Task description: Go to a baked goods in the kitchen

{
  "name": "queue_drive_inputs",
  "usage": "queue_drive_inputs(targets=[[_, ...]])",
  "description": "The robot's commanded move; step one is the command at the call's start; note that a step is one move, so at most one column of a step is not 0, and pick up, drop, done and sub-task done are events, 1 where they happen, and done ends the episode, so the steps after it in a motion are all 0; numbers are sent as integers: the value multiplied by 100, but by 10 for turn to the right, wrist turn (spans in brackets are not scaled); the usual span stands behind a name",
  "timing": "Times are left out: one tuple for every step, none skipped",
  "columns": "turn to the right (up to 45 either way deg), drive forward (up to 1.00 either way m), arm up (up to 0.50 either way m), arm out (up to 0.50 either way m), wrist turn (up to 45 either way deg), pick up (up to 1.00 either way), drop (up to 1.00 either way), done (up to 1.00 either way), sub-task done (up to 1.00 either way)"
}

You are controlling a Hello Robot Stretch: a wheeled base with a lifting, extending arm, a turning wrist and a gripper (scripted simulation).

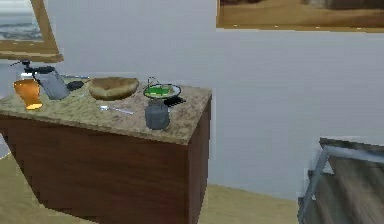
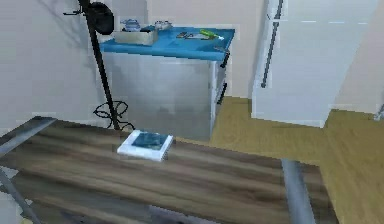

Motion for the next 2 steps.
queue_drive_inputs(targets=[[0,20,0,0,0,0,0,0,0],[-240,0,0,0,0,0,0,0,0]])
